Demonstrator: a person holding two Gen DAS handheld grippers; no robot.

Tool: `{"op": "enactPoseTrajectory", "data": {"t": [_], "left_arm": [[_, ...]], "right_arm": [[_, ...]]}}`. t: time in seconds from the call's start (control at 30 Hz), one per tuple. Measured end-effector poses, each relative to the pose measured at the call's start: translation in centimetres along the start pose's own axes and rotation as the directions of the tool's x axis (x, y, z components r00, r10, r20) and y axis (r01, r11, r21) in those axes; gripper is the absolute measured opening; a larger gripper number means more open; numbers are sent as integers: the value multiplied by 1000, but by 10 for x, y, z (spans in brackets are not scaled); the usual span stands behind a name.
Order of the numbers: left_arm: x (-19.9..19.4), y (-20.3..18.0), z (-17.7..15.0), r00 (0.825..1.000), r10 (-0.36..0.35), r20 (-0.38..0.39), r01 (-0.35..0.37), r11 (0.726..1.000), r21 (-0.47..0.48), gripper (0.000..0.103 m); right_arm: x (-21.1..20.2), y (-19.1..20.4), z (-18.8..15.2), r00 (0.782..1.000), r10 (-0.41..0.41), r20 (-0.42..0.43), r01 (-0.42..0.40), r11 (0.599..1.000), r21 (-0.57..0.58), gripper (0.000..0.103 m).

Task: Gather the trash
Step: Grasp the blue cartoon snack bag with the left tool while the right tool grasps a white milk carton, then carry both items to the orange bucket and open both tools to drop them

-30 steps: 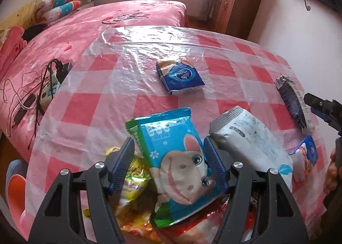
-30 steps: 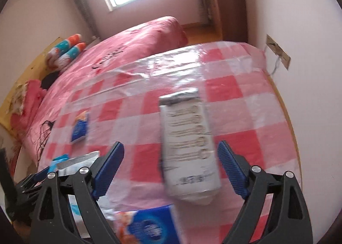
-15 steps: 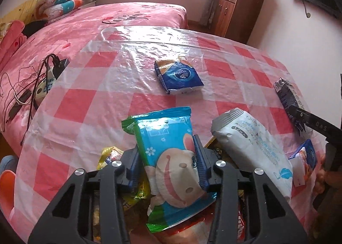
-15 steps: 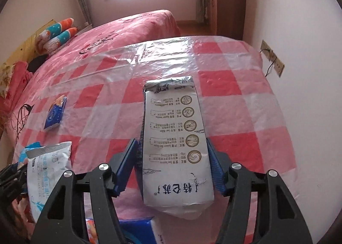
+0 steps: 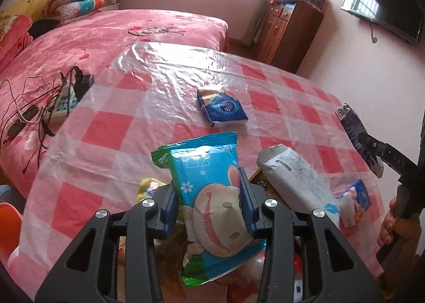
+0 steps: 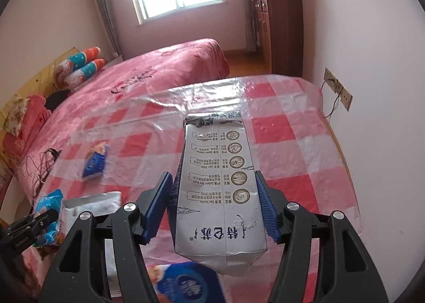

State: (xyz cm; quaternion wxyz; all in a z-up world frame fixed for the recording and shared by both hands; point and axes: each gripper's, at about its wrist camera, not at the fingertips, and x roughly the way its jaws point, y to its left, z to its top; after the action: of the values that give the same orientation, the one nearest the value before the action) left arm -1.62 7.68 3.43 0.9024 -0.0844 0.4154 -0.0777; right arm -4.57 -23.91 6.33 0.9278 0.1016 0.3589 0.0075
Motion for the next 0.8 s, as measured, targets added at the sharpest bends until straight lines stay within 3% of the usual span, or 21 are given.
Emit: {"op": "enactPoseTrajectory", "data": {"t": [0.4, 0.63, 0.8], "left_arm": [[-67, 19, -7, 995, -59, 84, 61, 998, -20, 41], [-96, 45, -22, 992, -60, 115, 67, 996, -58, 41], [-112, 72, -37, 991, -40, 124, 53, 993, -104, 41]], "right_arm": [[-39, 40, -13, 983, 185, -19, -183, 981, 58, 62], [-52, 76, -34, 951, 301, -73, -295, 952, 78, 62], [-58, 115, -51, 911, 392, -131, -386, 920, 70, 62]]}}
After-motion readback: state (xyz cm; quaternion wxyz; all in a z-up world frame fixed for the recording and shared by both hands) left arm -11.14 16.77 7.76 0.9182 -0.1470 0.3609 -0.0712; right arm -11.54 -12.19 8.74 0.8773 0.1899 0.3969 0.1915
